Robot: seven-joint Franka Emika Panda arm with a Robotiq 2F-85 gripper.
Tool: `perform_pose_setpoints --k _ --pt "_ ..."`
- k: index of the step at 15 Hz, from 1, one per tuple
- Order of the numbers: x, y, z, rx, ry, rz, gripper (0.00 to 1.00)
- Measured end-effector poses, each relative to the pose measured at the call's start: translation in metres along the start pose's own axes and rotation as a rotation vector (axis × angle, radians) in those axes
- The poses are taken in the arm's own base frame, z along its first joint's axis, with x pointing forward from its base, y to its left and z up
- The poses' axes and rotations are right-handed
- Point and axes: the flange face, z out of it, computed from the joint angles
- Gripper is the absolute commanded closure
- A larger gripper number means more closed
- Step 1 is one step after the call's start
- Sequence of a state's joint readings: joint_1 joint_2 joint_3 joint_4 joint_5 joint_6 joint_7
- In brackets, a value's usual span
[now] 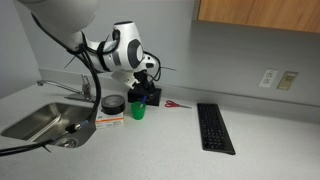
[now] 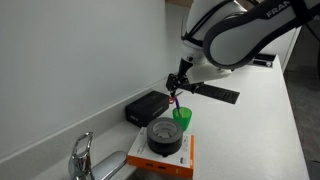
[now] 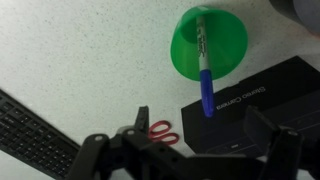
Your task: Remove the pen from the green cup and place it on the counter
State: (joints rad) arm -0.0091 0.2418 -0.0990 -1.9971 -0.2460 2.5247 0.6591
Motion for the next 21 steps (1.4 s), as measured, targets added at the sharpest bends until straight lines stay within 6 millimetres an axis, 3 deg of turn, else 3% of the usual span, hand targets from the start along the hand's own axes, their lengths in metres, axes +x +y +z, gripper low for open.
perform_pose_setpoints --k 5,9,11,12,21 --pt "-0.01 -0.021 0.011 0.009 0.021 0.0 0.0" --pt "-0.015 -0.026 0.02 -0.033 0.055 -0.006 0.01" --pt "-0.016 -0.026 0.024 -0.052 0.065 -0.007 0.26" --pt "-0.016 -0.026 0.026 -0.06 0.068 -0.008 0.29" --pt "-0.018 -0.029 0.037 -0.075 0.069 -0.011 0.99"
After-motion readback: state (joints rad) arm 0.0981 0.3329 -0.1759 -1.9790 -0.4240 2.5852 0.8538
